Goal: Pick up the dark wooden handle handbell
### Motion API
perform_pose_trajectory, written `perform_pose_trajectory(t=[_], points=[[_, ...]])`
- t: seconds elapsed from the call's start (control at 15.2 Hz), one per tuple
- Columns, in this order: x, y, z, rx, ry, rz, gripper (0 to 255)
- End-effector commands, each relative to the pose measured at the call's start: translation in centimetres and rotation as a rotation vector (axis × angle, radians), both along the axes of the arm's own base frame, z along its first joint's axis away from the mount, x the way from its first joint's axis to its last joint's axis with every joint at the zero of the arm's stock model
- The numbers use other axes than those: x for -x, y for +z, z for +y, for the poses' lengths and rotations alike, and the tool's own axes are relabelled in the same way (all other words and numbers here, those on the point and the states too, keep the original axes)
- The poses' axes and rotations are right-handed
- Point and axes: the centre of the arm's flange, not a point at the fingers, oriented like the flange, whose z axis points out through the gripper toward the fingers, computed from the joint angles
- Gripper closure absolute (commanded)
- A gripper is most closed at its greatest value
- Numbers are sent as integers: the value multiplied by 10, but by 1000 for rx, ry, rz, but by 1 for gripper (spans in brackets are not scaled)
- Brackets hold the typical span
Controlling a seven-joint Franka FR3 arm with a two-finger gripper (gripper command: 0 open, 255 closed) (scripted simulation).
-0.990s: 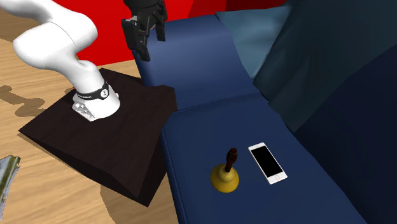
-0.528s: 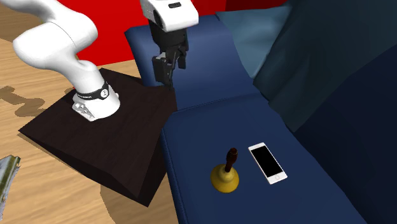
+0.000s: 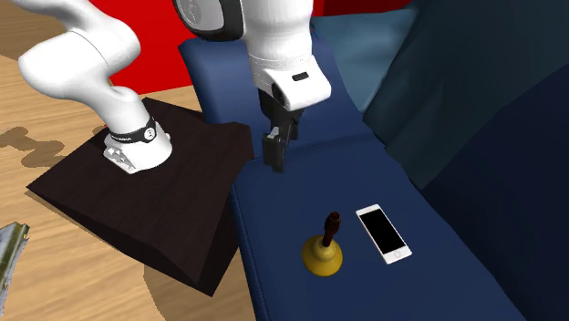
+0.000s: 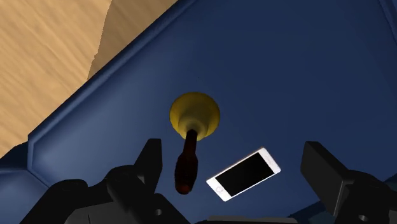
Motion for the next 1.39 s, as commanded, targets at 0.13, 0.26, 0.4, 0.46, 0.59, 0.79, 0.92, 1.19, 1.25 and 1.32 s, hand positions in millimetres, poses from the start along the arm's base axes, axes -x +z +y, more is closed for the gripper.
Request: perform_pose_trajectory(t=[0.13, 0.26, 0.4, 0.46, 0.59, 0.79, 0.92, 1.19, 1.25, 1.32], points=[[-40, -32, -7, 20, -4, -24, 0], [-58, -48, -11, 29, -6, -35, 0], [-77, -64, -15, 39, -8, -46, 0], [-87, -71, -17, 44, -9, -52, 0], [-106, -87, -22, 54, -11, -63, 0], [-118, -102, -25, 60, -12, -70, 0], [-118, -112, -25, 60, -12, -70, 0], [-118, -137, -25, 60, -12, -70, 0], [-118, -137, -25, 60, -12, -70, 0], [-118, -137, -25, 60, -12, -70, 0]])
